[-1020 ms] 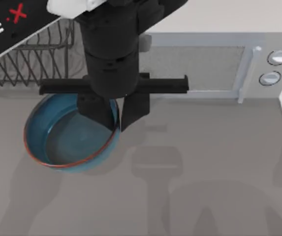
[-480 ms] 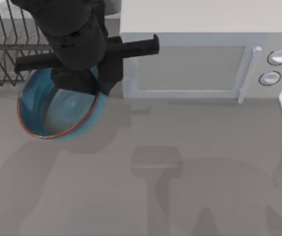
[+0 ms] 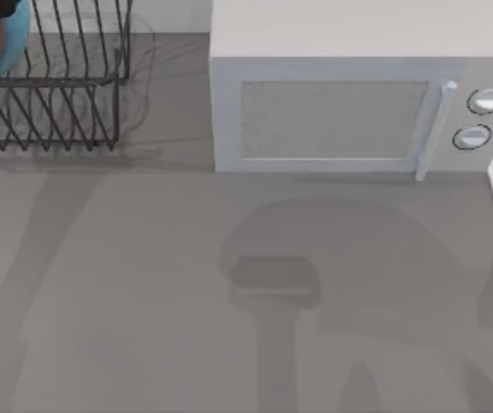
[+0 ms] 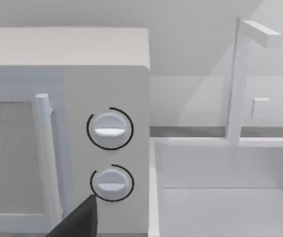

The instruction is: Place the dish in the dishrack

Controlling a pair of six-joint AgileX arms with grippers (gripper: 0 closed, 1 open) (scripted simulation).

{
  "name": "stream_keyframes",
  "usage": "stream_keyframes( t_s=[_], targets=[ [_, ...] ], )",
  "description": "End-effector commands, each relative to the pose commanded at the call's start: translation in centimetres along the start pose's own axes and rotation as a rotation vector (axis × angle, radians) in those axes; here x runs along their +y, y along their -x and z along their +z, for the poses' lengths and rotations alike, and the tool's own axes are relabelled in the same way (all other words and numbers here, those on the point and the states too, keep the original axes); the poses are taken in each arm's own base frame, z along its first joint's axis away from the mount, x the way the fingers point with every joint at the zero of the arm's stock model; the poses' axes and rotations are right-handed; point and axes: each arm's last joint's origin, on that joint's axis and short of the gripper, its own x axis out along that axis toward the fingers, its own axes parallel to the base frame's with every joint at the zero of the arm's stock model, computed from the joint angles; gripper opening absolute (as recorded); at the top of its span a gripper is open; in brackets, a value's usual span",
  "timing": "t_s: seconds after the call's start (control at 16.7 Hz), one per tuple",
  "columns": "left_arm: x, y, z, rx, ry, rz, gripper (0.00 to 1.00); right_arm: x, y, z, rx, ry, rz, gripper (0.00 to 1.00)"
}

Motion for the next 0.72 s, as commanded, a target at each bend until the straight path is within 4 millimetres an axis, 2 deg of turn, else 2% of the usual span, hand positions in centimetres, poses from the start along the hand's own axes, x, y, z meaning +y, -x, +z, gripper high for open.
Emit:
stream_keyframes(
  t_s=[0.24, 0.42, 0.54, 0.72],
  targets=[
    [4.3, 5.4, 0.1, -0.402, -0.127, 0.068, 0.00, 0.0, 0.0, 0.0, 0.000, 0.000, 0.000, 1.00],
    [5.8, 8.7, -0.9, -0.603, -0.222, 0.153, 0.00, 0.0, 0.0, 0.0, 0.000, 0.000, 0.000, 1.00],
    [6.2, 10.0, -1.4, -0.672, -0.261, 0.192, 0.00, 0.0, 0.0, 0.0, 0.000, 0.000, 0.000, 1.00],
    [6.3, 10.3, -1.6, -0.688, -0.270, 0.202, 0.00, 0.0, 0.0, 0.0, 0.000, 0.000, 0.000, 1.00]
  ],
)
